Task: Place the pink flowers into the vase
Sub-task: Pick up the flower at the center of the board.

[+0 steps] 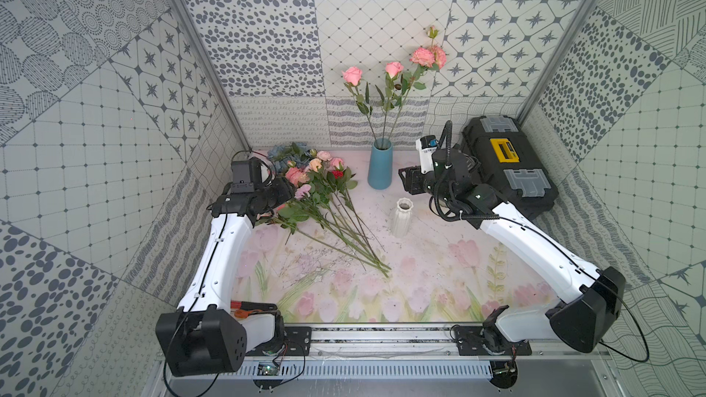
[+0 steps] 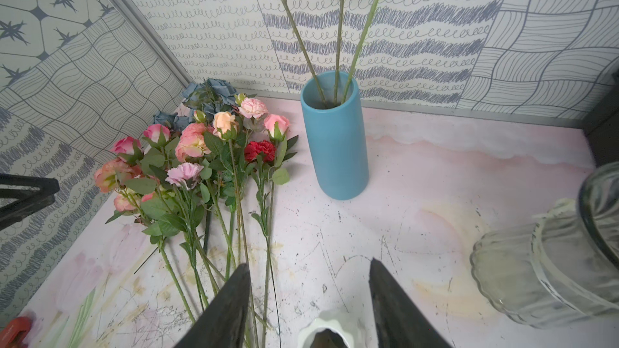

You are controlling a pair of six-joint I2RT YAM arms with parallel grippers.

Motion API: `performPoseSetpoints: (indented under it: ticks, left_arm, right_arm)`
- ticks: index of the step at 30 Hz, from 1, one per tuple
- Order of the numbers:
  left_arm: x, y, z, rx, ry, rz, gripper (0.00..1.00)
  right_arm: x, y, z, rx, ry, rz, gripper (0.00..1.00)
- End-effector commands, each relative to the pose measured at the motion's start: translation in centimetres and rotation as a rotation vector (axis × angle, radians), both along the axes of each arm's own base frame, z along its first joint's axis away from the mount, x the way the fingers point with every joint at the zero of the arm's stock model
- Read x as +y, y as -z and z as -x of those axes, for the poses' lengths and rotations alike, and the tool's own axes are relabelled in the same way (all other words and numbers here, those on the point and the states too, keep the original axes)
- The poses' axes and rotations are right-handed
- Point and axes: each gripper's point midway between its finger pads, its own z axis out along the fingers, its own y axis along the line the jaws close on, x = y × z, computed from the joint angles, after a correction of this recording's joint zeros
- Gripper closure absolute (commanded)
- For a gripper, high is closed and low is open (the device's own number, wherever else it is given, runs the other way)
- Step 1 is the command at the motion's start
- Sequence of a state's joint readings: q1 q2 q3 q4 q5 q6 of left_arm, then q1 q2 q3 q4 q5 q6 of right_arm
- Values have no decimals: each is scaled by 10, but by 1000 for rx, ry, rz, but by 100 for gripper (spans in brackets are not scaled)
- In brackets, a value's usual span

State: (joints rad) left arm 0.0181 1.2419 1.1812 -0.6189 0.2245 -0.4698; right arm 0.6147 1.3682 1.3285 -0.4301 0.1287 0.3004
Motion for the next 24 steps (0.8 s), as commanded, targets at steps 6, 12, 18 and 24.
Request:
performPoseSetpoints:
  ticks: [6,12,18,24]
  left_arm:
    - [-34,45,14,181,-99,-67,49]
    - [-62,78,7,240,-92,-49,57]
    - [-66,115,2,325,-130,-45,57]
    - [-68,130,-11,338,-150,-39,54]
  right_arm:
    - [-8,18,27,68,-2,-7,42]
    - [-8,30,31,77,-14,-3,42]
    - [-3,30,37,82,-46,-29,42]
    - [-1,28,39,80,-61,-43,42]
